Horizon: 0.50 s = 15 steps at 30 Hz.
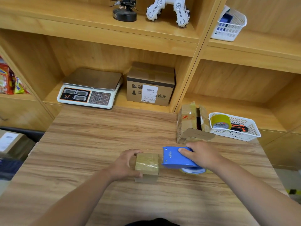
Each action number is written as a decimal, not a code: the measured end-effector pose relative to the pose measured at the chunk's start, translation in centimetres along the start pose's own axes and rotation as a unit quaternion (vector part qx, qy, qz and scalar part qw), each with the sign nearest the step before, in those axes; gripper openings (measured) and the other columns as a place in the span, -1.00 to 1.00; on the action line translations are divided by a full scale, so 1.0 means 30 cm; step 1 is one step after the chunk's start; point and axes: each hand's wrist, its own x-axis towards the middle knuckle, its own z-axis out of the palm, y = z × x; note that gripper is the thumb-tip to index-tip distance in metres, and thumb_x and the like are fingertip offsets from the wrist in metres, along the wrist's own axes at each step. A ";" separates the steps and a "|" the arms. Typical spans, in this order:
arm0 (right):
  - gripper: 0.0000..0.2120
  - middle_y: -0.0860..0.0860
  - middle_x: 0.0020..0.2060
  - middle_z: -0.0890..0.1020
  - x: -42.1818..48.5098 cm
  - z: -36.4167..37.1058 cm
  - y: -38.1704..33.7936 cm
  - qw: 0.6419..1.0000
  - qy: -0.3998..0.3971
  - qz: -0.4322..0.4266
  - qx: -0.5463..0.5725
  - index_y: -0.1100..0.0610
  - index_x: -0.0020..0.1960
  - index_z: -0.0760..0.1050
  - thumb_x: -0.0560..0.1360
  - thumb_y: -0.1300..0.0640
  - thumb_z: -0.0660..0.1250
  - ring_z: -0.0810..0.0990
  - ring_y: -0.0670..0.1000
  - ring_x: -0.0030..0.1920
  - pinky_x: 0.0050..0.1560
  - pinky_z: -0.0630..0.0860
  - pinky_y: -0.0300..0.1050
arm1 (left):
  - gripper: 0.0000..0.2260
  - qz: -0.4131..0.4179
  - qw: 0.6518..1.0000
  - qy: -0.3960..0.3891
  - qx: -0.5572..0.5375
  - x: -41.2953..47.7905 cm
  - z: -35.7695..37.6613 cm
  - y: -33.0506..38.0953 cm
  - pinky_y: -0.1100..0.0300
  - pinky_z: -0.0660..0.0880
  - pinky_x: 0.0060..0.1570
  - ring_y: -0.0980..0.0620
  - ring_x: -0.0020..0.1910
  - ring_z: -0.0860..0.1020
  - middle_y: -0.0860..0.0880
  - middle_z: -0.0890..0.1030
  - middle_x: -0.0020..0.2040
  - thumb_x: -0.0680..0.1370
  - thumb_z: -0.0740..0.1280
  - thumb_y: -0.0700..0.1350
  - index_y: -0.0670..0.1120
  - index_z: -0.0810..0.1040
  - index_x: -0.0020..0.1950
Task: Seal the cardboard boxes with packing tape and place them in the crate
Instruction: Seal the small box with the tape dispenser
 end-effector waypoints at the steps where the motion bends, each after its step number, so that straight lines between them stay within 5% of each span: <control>1: -0.53 -0.02 -0.43 0.44 -0.013 -0.004 0.025 1.000 -0.003 0.001 0.006 0.06 -0.36 0.30 0.54 -0.26 0.13 0.43 0.05 -0.27 -0.38 0.16 -0.09 | -0.28 -0.001 1.000 -0.008 0.004 0.000 0.003 0.002 0.44 0.23 0.18 0.23 0.24 0.31 0.26 0.30 0.20 0.12 0.56 0.15 0.41 0.30 0.17; 5: -0.55 -0.01 -0.35 0.54 -0.038 0.010 0.061 1.000 -0.004 0.002 0.011 0.09 -0.22 0.47 0.55 -0.25 0.11 0.46 0.04 -0.23 -0.32 0.24 -0.11 | -0.31 -0.009 1.000 -0.022 0.010 0.005 0.025 0.021 0.27 0.26 0.25 0.23 0.23 0.29 0.38 0.22 0.15 0.09 0.53 0.23 0.55 0.25 0.08; 9: -0.57 -0.06 -0.37 0.50 -0.035 0.030 0.059 1.000 -0.016 0.009 -0.017 0.04 -0.24 0.43 0.56 -0.26 0.08 0.40 0.05 -0.20 -0.08 0.42 -0.06 | -0.31 -0.014 0.999 -0.029 0.011 -0.005 0.017 0.026 0.25 0.23 0.27 0.21 0.26 0.26 0.30 0.23 0.19 0.10 0.53 0.21 0.57 0.24 0.07; 15: -0.61 -0.10 -0.41 0.45 -0.032 0.066 0.070 1.000 -0.016 0.020 -0.011 -0.03 -0.29 0.36 0.55 -0.27 0.08 0.40 0.03 -0.18 -0.30 0.21 -0.12 | -0.30 -0.021 0.999 -0.036 0.014 -0.015 0.013 0.045 0.17 0.25 0.34 0.17 0.29 0.25 0.20 0.24 0.27 0.11 0.53 0.24 0.60 0.21 0.08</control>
